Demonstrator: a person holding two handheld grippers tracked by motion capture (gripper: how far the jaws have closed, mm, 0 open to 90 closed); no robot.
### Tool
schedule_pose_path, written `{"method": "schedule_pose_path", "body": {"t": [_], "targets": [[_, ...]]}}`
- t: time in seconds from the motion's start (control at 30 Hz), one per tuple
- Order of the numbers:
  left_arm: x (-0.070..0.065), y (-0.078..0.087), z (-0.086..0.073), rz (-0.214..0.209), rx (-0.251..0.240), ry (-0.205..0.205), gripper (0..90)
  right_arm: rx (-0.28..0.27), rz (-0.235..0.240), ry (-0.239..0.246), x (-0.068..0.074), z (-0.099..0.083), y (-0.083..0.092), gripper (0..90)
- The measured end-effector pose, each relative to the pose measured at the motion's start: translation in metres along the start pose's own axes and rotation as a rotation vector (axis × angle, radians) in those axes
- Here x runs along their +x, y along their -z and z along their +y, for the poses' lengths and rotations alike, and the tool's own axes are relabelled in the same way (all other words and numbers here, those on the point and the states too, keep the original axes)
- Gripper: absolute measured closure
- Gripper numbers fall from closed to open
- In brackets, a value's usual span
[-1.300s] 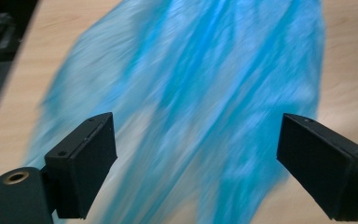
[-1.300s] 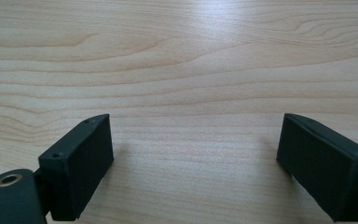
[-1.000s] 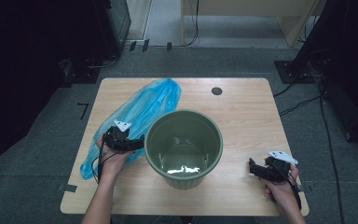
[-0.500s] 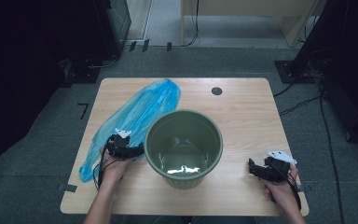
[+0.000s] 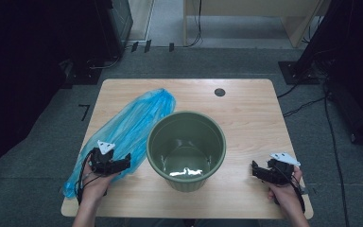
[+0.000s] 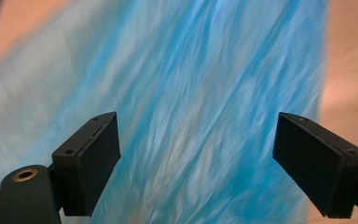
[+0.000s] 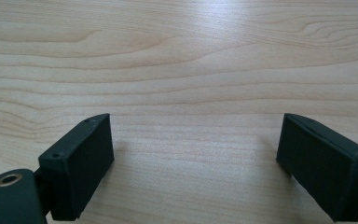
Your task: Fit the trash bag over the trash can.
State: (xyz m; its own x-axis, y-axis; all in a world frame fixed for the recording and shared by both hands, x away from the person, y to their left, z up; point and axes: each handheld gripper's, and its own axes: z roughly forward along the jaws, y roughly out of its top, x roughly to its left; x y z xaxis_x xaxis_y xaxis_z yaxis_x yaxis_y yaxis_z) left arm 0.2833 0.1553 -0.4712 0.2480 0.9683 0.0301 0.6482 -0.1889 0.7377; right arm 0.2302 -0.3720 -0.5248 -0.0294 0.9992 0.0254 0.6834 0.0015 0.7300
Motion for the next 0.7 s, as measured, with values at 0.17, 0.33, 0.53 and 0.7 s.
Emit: {"method": "schedule_pose_path", "body": {"t": [0.17,0.33,0.53,0.7], "targets": [[-0.017,-0.024,0.022,0.025,-0.021,-0.043,7.6,0.000,0.000,0.000,0.000,0.000,0.000,10.6],[-0.020,-0.054,0.014,0.029,0.074,-0.060,0.3,0.001,0.004,-0.007,0.000,0.000,0.000,10.6],[-0.016,-0.057,-0.003,-0.005,0.123,0.020,0.3,0.001,0.003,0.001,0.000,0.000,0.000,10.6],[-0.016,-0.050,-0.010,-0.016,0.099,0.019,7.1,0.000,0.003,0.004,0.000,0.000,0.000,10.6]]}}
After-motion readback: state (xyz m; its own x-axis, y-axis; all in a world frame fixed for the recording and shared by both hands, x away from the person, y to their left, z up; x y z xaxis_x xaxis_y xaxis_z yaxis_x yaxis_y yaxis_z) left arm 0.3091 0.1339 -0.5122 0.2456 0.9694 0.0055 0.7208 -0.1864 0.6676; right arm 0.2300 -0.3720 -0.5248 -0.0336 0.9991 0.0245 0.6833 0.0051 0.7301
